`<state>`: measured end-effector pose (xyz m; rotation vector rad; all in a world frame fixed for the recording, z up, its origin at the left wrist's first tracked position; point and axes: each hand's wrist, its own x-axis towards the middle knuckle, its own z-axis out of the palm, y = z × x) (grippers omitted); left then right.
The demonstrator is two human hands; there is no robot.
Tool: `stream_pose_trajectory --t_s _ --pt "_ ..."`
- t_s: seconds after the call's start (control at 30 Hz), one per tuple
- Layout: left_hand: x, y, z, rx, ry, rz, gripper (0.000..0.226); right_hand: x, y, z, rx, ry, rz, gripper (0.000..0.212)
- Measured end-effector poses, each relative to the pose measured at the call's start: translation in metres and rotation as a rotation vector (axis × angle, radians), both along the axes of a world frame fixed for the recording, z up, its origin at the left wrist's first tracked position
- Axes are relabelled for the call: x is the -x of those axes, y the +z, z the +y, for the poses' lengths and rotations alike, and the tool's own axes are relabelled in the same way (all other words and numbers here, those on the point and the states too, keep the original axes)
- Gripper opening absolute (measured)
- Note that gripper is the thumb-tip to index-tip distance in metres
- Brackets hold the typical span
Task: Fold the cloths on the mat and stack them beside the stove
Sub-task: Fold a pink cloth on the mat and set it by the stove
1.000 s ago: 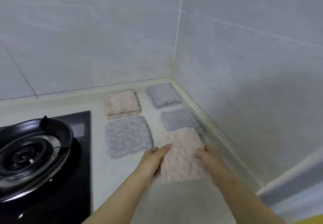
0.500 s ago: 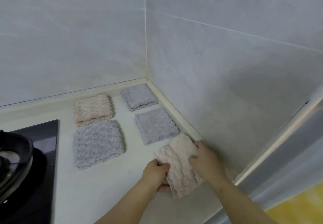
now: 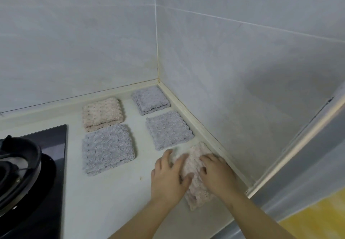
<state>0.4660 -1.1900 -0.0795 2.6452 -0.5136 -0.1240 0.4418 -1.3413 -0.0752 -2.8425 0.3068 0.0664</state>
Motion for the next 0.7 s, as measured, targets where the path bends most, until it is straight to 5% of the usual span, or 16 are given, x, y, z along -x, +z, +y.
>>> stream_pose_trajectory --t_s 0.13,0.33,0.57,0.7 --pt "0.005 -0.007 0.000 -0.156 -0.195 0.108 0.108 0.003 -0.002 0.002 -0.005 -0.020 0.004 0.048" --pt "0.008 -0.018 0.006 -0.300 -0.219 0.203 0.118 0.023 -0.008 0.014 0.014 -0.057 0.050 0.056" --pt "0.004 -0.009 0.024 -0.119 -0.251 0.260 0.107 0.034 0.002 0.030 -0.099 -0.100 0.025 0.055" --pt "0.017 0.010 0.063 0.201 -0.141 0.232 0.069 0.037 0.013 0.075 -0.190 -0.078 -0.063 0.050"
